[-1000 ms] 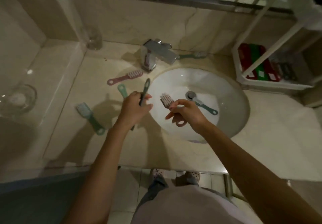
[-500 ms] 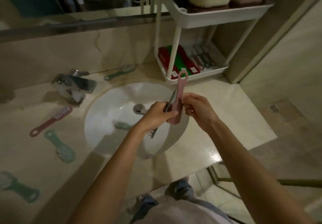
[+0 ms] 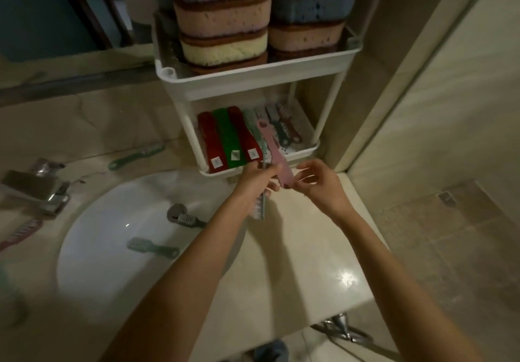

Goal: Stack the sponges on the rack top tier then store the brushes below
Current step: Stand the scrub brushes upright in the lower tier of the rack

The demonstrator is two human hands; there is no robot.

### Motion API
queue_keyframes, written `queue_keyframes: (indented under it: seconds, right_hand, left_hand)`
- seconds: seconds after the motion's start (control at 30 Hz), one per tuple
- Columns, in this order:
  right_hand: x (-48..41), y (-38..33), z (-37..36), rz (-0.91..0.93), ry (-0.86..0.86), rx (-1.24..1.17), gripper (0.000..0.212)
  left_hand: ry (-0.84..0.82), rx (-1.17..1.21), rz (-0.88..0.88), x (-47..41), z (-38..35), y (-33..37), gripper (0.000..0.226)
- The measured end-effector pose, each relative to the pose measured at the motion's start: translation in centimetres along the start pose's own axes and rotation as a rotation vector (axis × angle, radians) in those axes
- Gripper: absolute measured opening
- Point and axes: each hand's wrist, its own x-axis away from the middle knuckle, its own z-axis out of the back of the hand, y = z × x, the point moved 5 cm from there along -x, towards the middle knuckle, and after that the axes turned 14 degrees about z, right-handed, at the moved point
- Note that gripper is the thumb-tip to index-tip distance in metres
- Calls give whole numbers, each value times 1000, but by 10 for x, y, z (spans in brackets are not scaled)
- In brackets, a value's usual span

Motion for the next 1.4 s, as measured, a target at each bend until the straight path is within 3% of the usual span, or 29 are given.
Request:
queue_keyframes:
  seconds: [0.13,0.27,0.5,0.83,1.17,1.4]
  right_hand:
    - [-23,0,4,192,11,288,22]
    - [-44,3,-2,273,34,344,23]
    - [-87,22,-3,186,120,330,19]
    - [-128,31,-47,123,282,184,16]
    - [-139,37,-70,115,91,333,18]
    - [-148,38,-66,108,27,295,26]
  left_hand:
    - [12,-56,-18,-17,-16,26,36]
    - [32,-51,-12,-36,-20,41,34]
    - [77,-109,-22,-65,-11,63,35]
    - [228,58,69,-92,44,54,43]
    - [221,143,57,-102,53,51,38]
    - [197,157,66,-101,58,50,37]
